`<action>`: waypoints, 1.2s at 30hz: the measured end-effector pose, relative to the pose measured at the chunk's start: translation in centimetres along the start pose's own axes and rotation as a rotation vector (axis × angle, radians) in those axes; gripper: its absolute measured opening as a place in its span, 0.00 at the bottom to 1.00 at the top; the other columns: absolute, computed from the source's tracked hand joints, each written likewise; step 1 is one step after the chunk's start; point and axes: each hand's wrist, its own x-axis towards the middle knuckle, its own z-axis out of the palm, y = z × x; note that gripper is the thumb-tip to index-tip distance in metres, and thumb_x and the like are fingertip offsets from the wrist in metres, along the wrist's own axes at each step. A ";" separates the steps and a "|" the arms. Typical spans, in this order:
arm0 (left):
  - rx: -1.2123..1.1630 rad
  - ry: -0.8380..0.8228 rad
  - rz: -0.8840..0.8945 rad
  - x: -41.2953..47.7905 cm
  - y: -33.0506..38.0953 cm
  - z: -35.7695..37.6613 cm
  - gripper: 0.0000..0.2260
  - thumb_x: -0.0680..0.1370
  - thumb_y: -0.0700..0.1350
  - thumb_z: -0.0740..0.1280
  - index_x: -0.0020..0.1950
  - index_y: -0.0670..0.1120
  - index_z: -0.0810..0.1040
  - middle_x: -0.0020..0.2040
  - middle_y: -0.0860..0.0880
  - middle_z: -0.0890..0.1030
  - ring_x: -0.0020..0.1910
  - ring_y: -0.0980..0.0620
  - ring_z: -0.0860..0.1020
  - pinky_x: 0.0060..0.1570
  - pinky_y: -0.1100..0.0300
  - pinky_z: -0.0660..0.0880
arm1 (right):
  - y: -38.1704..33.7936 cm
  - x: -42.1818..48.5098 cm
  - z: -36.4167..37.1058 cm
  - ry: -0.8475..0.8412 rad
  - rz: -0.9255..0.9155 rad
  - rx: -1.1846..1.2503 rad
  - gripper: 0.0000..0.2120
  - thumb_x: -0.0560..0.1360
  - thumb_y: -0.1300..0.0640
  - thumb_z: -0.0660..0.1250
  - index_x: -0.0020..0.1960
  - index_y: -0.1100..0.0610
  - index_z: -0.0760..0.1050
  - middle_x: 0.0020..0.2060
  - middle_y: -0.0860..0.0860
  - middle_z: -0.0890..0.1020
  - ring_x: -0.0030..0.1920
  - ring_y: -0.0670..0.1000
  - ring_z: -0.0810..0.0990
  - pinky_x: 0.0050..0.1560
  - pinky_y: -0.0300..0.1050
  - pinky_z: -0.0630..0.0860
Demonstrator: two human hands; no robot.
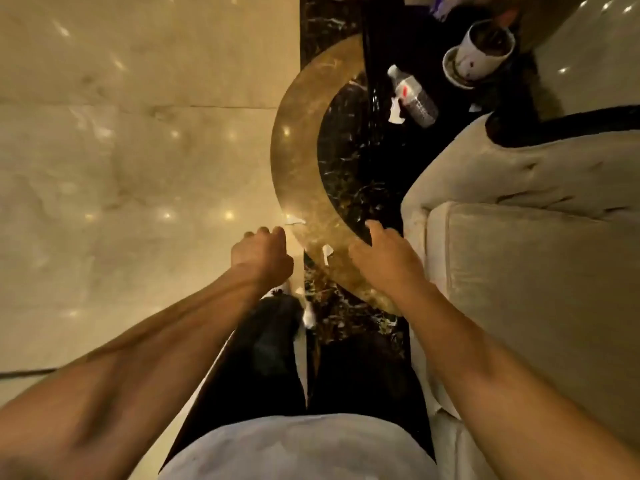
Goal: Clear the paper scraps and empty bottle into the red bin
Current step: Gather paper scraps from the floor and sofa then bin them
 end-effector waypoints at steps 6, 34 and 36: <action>0.051 -0.031 -0.004 18.4 -3.0 13.0 0.24 0.72 0.60 0.64 0.61 0.47 0.67 0.56 0.43 0.74 0.55 0.38 0.72 0.41 0.50 0.68 | 2.9 17.3 16.2 -0.061 0.051 0.020 0.34 0.75 0.36 0.60 0.76 0.44 0.55 0.66 0.56 0.74 0.64 0.59 0.73 0.53 0.51 0.68; -0.178 -0.008 0.314 47.7 -6.5 41.2 0.09 0.76 0.45 0.66 0.52 0.42 0.72 0.50 0.40 0.73 0.44 0.41 0.72 0.40 0.50 0.71 | 16.4 39.9 45.6 0.026 -0.038 0.214 0.15 0.73 0.71 0.67 0.58 0.61 0.78 0.55 0.57 0.75 0.49 0.51 0.72 0.46 0.42 0.72; -0.206 0.041 0.332 45.6 -5.9 37.5 0.10 0.75 0.46 0.67 0.53 0.45 0.70 0.49 0.41 0.74 0.42 0.44 0.71 0.38 0.53 0.69 | 14.6 38.9 41.5 0.055 -0.065 0.256 0.16 0.73 0.70 0.68 0.59 0.60 0.77 0.57 0.56 0.74 0.51 0.50 0.72 0.47 0.40 0.72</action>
